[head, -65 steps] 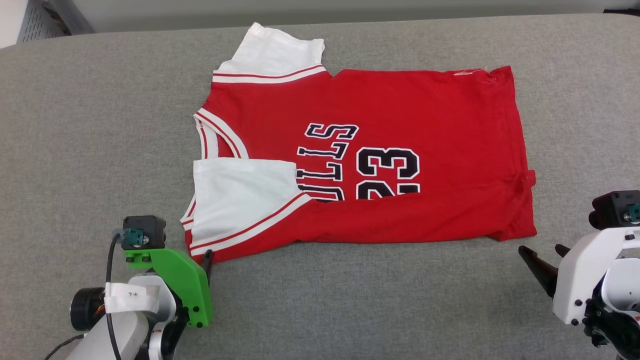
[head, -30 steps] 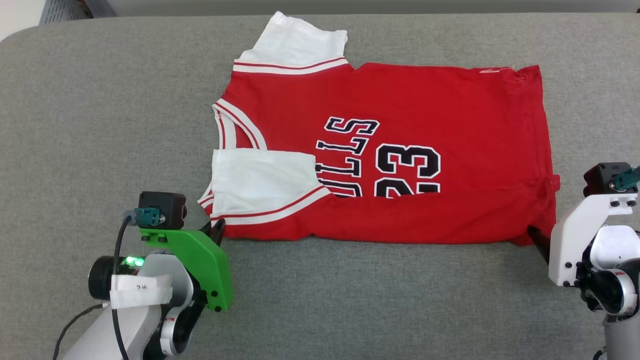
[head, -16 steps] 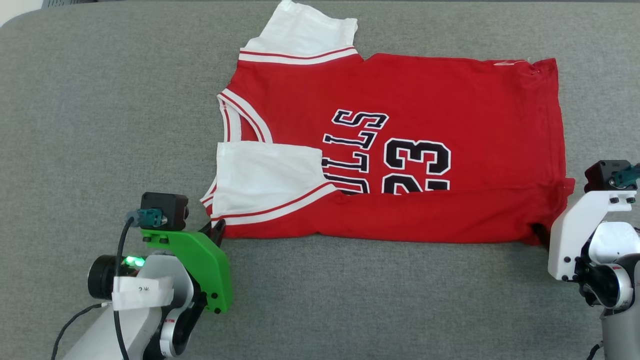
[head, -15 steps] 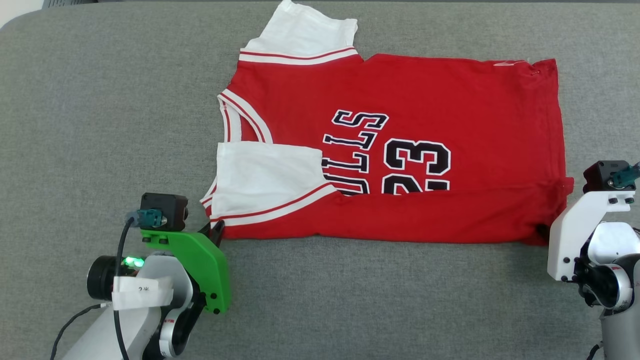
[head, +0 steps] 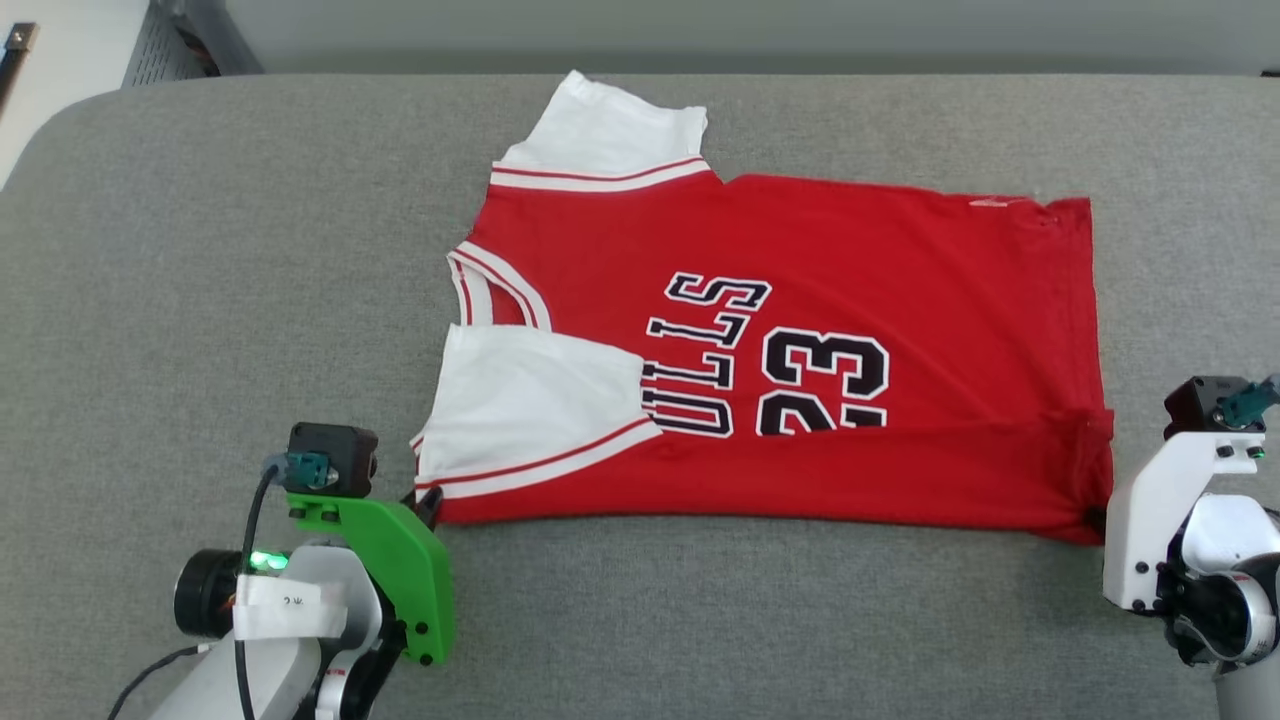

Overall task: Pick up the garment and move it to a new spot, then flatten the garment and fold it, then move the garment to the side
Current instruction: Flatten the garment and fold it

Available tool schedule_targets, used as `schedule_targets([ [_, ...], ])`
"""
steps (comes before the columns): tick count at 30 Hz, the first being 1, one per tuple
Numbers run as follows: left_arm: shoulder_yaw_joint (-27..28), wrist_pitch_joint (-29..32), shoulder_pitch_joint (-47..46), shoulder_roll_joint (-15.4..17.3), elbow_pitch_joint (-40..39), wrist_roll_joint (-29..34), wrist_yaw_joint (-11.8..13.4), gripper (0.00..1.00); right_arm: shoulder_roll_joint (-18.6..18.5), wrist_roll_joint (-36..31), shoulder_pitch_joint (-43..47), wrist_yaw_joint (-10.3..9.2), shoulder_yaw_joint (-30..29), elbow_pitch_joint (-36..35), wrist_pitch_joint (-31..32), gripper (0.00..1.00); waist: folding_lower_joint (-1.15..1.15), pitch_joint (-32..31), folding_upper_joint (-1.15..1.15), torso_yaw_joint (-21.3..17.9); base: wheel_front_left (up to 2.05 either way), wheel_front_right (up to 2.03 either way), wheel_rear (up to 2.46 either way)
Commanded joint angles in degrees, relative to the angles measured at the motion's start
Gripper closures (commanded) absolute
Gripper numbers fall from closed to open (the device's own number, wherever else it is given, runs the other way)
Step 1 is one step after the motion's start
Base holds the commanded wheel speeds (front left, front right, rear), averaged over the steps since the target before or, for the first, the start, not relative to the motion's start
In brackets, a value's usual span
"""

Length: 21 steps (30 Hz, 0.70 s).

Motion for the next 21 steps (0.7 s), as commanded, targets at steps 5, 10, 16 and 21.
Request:
schedule_targets([
  [5, -1.3, 1.7, 3.2, 1.2, 0.5, -1.2, -0.5, 1.0, -1.2, 2.5, 4.6, -0.06, -0.7, -2.1, 2.3, 1.0, 0.0, -4.8, 0.0, -0.2, 0.0, 0.0, 0.0],
  [10, -2.8, 4.2, 6.8, 2.7, -1.8, -1.8, 0.1, 1.0, -2.2, 4.2, 9.2, -0.06, -2.0, -5.5, 4.7, 1.0, 0.0, -6.4, 0.0, 0.0, 0.0, 0.0, 0.0],
  [16, -3.7, 5.7, 9.8, 3.2, -4.4, -2.5, 1.2, 1.0, -2.6, 4.7, 13.3, -0.06, -4.3, -8.9, 6.3, 1.0, 0.0, -6.4, 0.0, 0.2, 0.0, 0.0, 0.0],
  [21, -4.8, 5.9, 9.7, 2.5, -3.4, -2.5, 0.7, 1.0, -2.6, 4.2, 14.5, -0.06, -4.8, -9.2, 6.5, 1.0, 0.0, -5.3, 0.0, 0.1, 0.0, 0.0, 0.0],
])
